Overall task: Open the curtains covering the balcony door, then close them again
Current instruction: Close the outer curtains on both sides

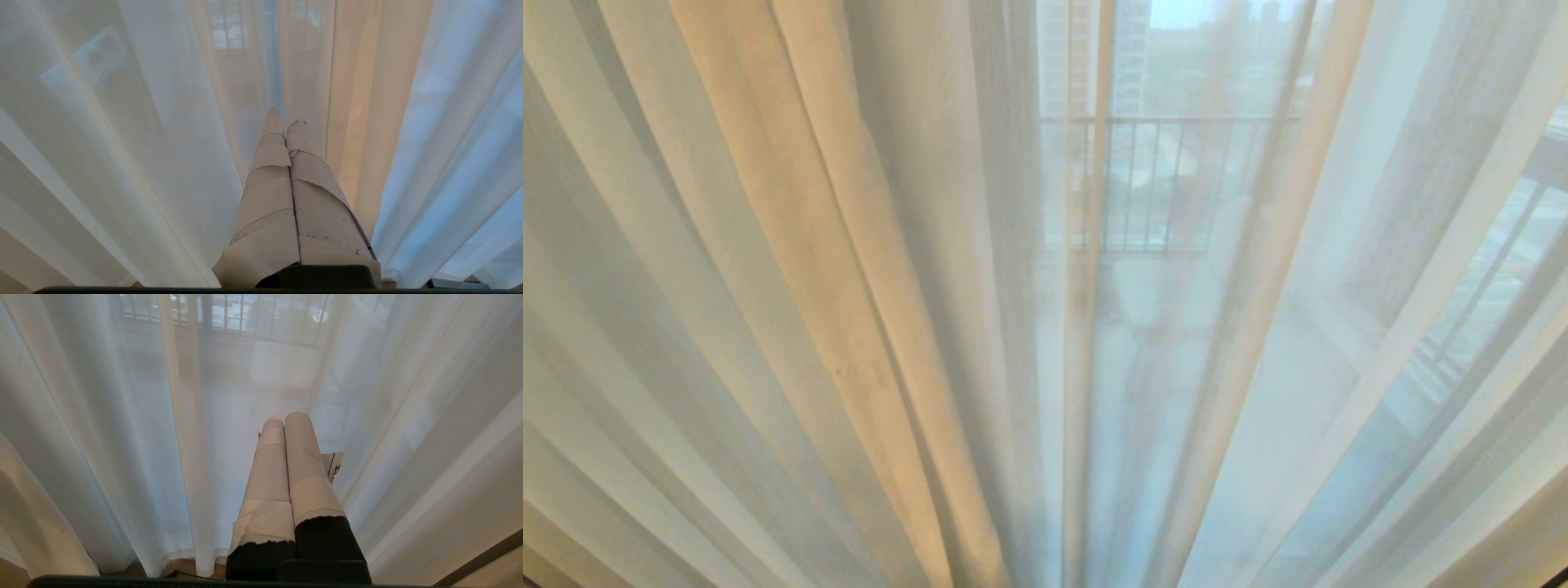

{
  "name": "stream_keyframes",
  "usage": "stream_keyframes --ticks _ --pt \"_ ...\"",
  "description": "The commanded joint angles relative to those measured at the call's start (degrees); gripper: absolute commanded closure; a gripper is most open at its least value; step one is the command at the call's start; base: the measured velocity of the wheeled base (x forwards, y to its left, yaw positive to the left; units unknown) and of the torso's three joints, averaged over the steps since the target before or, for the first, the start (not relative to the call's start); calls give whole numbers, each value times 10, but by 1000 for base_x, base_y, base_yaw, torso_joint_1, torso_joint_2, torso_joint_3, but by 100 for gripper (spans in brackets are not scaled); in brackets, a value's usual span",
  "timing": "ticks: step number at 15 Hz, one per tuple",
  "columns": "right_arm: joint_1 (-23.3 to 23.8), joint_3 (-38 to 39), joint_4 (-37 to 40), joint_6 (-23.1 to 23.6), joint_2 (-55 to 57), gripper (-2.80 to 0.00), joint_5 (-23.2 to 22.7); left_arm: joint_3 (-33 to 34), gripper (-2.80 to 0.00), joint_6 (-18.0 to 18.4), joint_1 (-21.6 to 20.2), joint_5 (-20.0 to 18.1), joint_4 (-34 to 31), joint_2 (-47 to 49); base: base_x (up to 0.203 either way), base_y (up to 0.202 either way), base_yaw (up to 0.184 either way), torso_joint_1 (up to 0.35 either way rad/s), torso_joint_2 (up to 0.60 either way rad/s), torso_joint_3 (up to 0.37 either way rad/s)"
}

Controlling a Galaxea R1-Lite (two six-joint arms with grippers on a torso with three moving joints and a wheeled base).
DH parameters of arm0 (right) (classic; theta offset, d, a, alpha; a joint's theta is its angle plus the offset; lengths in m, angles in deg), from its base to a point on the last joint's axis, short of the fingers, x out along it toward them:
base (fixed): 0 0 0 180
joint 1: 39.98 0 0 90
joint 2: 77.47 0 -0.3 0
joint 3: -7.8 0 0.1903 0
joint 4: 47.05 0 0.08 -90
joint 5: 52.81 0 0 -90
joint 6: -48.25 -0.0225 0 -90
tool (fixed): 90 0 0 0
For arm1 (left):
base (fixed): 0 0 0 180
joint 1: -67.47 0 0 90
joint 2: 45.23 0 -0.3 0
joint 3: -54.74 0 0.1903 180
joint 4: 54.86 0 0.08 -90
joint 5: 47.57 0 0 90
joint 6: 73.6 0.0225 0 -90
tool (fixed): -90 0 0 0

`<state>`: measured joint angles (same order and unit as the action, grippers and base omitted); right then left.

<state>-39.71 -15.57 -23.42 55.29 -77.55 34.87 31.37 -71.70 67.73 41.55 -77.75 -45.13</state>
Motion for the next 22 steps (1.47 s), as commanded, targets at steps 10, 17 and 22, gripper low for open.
stream_keyframes --ticks 10,17,22 --pt "0 0 0 1 1 0 -1 0 0 -2 0 0 0 -1 0 0 0 0 0 0" --pt "0 0 0 1 1 0 -1 0 0 -2 0 0 0 -1 0 12 0 1 1 0" --pt "0 0 0 1 1 0 -1 0 0 -2 -1 0 0 -1 0 177 2 4 -1 3"
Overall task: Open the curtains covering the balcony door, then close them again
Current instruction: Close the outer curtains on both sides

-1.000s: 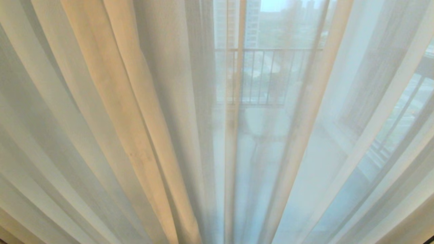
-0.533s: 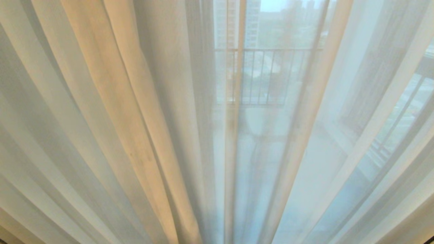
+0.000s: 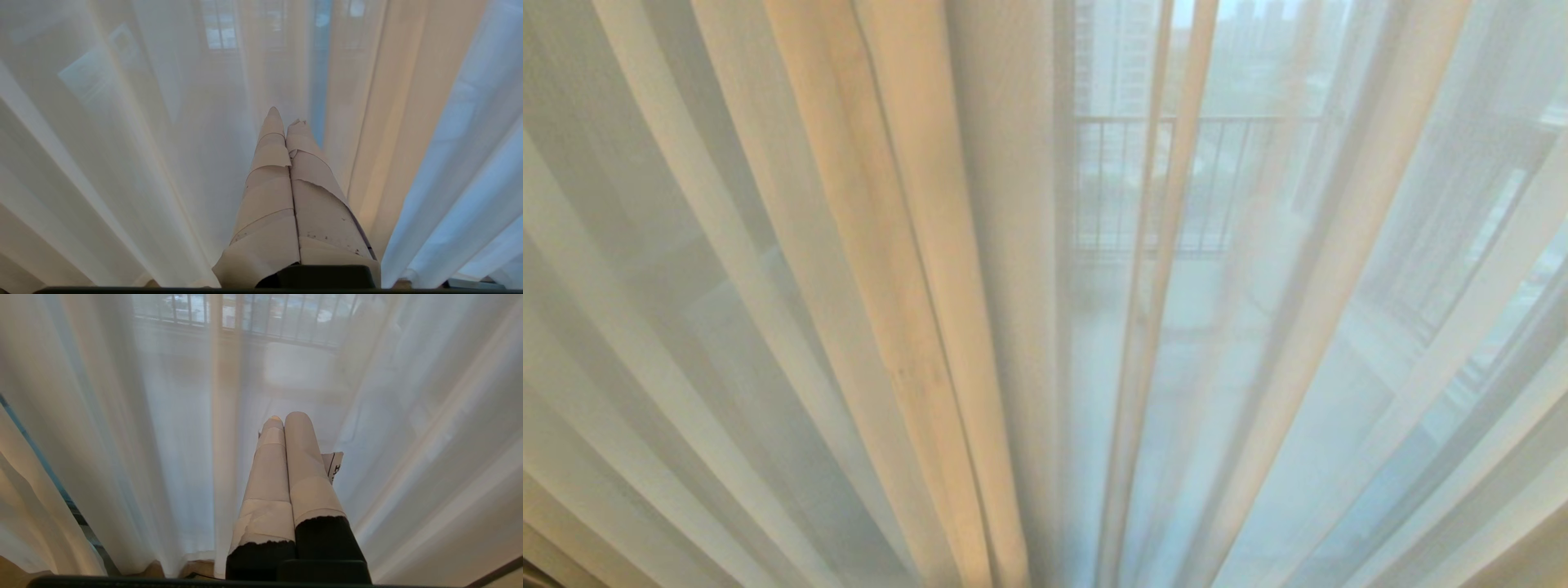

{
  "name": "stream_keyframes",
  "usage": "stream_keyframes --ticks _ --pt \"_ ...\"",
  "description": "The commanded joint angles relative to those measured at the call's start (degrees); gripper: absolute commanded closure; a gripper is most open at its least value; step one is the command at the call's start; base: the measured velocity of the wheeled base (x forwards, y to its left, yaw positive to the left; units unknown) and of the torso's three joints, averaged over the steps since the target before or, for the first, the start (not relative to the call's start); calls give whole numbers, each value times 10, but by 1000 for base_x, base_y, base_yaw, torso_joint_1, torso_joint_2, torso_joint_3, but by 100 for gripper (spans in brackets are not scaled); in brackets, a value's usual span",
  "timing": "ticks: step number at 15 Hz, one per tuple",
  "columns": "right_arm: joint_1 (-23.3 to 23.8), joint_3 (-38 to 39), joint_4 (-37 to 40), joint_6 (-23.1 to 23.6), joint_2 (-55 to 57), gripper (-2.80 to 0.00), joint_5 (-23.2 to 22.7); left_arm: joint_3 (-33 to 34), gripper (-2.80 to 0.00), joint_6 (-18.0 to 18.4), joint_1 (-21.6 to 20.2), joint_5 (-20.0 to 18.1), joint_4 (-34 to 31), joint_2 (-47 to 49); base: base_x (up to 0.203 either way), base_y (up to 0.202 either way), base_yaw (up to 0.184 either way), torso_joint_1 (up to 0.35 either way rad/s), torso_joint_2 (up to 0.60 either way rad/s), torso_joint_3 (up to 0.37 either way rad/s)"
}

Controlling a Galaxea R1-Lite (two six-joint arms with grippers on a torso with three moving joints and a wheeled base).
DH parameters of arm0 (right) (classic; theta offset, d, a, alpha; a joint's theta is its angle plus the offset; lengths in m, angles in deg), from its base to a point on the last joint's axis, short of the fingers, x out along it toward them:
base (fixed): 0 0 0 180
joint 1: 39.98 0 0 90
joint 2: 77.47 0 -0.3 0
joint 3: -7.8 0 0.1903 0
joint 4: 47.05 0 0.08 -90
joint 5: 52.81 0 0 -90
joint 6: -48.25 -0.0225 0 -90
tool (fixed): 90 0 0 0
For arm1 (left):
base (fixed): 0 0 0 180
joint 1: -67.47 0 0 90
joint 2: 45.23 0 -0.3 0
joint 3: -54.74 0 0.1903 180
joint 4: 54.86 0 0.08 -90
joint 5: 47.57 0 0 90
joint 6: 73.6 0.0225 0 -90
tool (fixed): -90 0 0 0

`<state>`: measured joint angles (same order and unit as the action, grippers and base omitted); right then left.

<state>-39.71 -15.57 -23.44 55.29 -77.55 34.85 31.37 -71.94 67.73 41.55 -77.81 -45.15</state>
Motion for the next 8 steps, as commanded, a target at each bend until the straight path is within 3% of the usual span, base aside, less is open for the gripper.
stream_keyframes --ticks 1,8 --pt "0 0 0 1 1 0 0 0 0 0 0 0 0 -1 0 188 2 7 17 2" --pt "0 0 0 1 1 0 0 0 0 0 0 0 1 -1 0 192 2 1 3 1"
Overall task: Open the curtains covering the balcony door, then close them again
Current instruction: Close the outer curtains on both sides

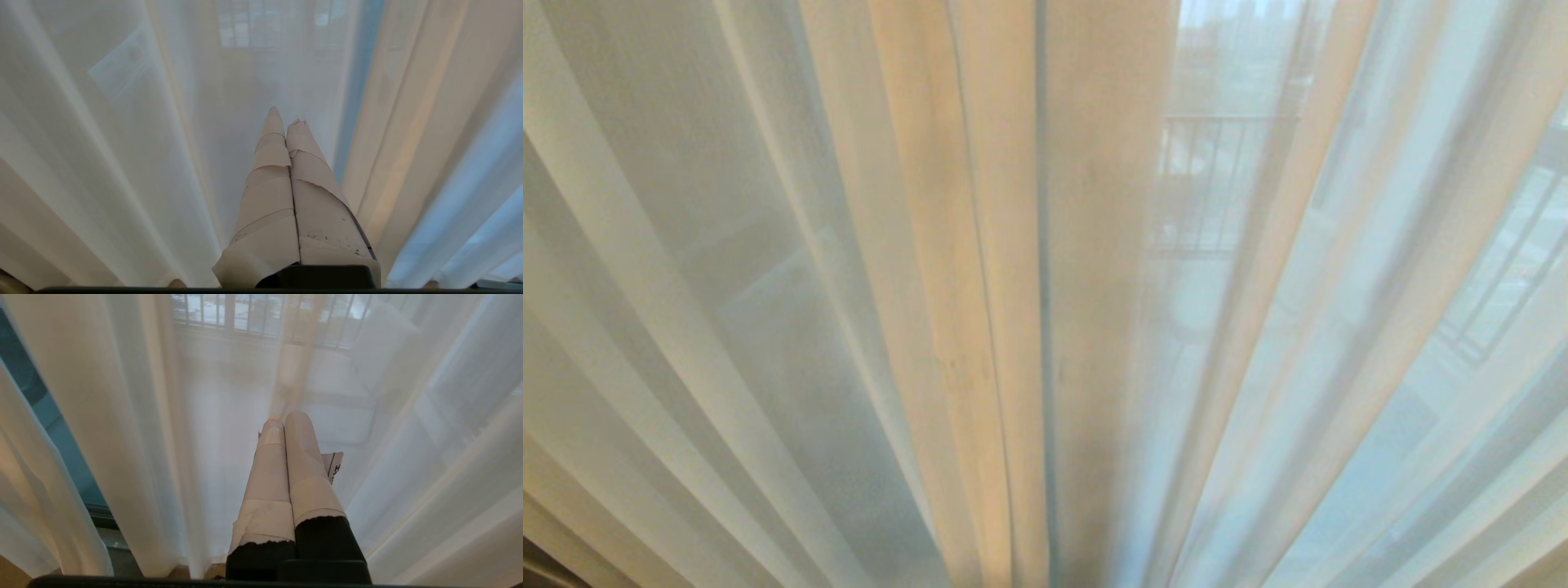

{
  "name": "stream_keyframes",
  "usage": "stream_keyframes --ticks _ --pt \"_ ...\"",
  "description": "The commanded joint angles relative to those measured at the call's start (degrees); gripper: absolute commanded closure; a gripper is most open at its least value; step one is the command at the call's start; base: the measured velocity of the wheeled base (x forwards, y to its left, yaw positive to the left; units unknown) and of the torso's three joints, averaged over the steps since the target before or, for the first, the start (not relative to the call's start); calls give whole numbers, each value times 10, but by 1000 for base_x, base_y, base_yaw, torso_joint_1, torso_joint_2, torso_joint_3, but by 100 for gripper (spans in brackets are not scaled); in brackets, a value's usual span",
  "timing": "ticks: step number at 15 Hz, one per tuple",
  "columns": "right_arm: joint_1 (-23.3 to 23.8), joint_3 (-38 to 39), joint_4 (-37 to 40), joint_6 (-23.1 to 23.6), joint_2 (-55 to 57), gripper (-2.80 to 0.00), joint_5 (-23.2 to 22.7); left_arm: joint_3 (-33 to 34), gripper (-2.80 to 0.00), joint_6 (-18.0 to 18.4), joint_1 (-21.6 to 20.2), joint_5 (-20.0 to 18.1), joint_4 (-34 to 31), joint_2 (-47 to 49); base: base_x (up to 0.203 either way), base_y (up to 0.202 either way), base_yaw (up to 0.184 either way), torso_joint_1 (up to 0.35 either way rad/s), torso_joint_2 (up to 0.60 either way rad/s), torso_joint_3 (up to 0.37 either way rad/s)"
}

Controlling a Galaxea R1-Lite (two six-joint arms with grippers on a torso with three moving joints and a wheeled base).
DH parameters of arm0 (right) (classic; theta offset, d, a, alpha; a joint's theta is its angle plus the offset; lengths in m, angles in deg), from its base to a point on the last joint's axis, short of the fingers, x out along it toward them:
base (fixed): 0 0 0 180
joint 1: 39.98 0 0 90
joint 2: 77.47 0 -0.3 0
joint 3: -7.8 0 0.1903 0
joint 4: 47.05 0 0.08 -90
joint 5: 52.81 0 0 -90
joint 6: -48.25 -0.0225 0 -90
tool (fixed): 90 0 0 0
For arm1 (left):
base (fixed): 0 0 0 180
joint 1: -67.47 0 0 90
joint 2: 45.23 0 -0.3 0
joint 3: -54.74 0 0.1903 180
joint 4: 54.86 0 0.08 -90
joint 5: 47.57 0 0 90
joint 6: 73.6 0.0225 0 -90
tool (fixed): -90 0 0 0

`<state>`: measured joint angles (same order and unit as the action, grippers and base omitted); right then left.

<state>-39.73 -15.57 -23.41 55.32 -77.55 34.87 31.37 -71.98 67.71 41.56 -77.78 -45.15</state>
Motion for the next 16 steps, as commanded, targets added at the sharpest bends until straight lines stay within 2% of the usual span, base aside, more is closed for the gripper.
stream_keyframes --ticks 1,16 --pt "0 0 0 0 1 0 -1 0 0 0 0 0 0 -1 0 191 3 2 2 2" --pt "0 0 0 0 1 0 -1 0 0 0 0 0 1 -1 0 191 2 4 1 2"
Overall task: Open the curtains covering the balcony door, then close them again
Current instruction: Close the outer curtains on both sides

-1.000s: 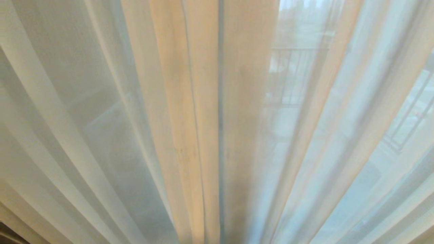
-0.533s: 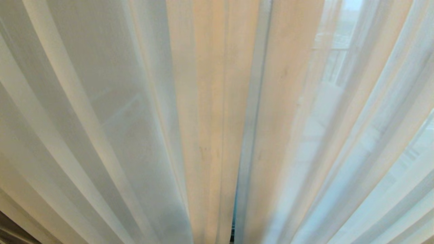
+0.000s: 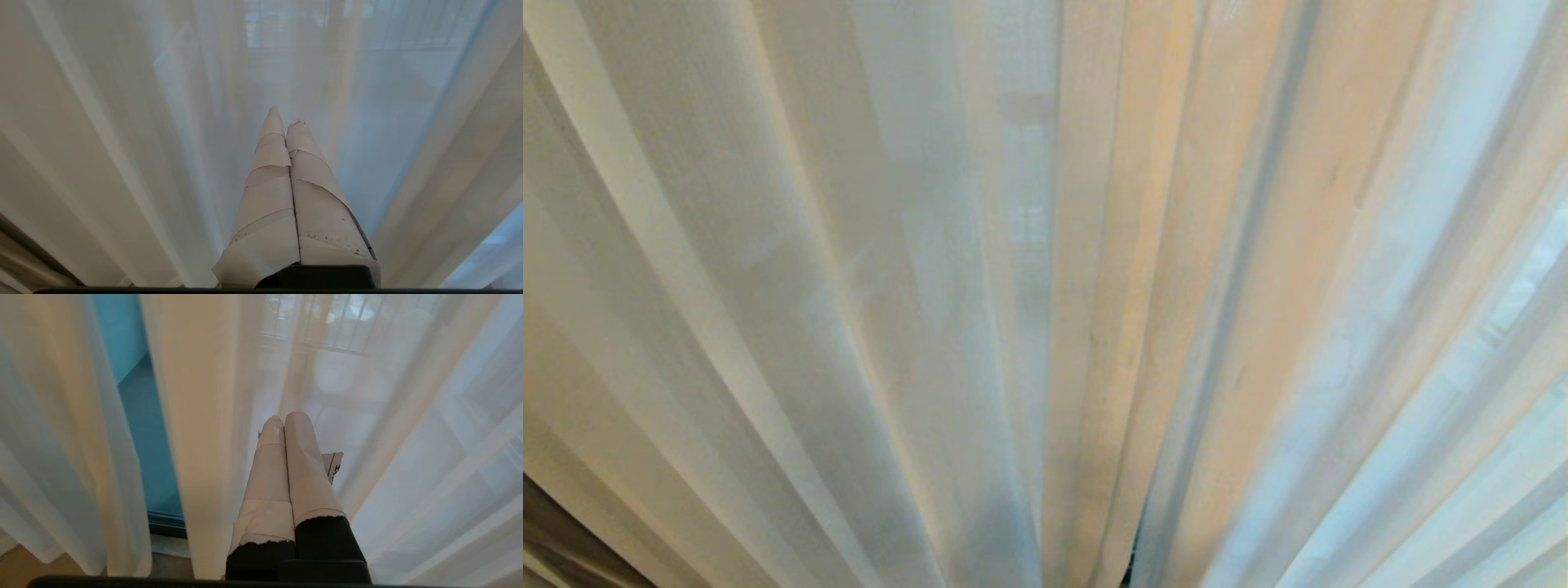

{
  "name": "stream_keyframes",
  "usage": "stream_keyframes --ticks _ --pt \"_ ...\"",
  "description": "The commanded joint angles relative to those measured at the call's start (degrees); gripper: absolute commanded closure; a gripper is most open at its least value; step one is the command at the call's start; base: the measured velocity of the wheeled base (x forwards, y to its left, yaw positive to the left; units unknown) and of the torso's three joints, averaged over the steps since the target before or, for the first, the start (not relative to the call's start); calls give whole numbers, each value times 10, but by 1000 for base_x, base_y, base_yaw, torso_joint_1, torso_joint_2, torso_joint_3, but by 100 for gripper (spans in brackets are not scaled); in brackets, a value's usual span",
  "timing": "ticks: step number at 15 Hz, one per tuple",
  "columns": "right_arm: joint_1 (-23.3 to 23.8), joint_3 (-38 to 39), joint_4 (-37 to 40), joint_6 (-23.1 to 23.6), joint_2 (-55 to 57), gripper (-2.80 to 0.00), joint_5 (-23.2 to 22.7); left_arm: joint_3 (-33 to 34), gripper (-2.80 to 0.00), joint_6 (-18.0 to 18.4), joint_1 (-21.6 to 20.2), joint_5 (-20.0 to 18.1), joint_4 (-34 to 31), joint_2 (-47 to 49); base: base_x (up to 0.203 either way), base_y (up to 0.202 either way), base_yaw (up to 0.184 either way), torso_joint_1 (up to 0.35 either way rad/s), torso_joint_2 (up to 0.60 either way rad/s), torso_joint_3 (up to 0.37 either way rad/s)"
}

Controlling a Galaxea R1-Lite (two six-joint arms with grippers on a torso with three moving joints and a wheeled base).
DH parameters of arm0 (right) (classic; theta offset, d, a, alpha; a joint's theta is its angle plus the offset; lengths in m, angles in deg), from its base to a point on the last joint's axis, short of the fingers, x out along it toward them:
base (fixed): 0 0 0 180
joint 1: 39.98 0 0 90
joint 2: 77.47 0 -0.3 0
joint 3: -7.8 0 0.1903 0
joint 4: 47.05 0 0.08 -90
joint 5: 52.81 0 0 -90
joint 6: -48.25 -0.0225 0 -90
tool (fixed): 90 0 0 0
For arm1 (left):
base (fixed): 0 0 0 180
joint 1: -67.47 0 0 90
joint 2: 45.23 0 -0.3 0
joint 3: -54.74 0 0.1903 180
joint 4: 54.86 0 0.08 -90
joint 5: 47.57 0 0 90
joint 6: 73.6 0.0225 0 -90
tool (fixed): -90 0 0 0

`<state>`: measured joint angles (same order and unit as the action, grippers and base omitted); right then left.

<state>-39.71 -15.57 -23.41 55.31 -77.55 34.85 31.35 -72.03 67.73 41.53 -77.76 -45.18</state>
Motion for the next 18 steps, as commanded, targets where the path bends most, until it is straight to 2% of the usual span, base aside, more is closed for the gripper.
stream_keyframes --ticks 1,18 --pt "0 0 0 1 1 0 0 0 0 0 0 0 1 0 0 190 1 1 8 -4" --pt "0 0 0 1 1 0 0 0 0 -1 0 0 1 0 0 191 2 2 4 3"
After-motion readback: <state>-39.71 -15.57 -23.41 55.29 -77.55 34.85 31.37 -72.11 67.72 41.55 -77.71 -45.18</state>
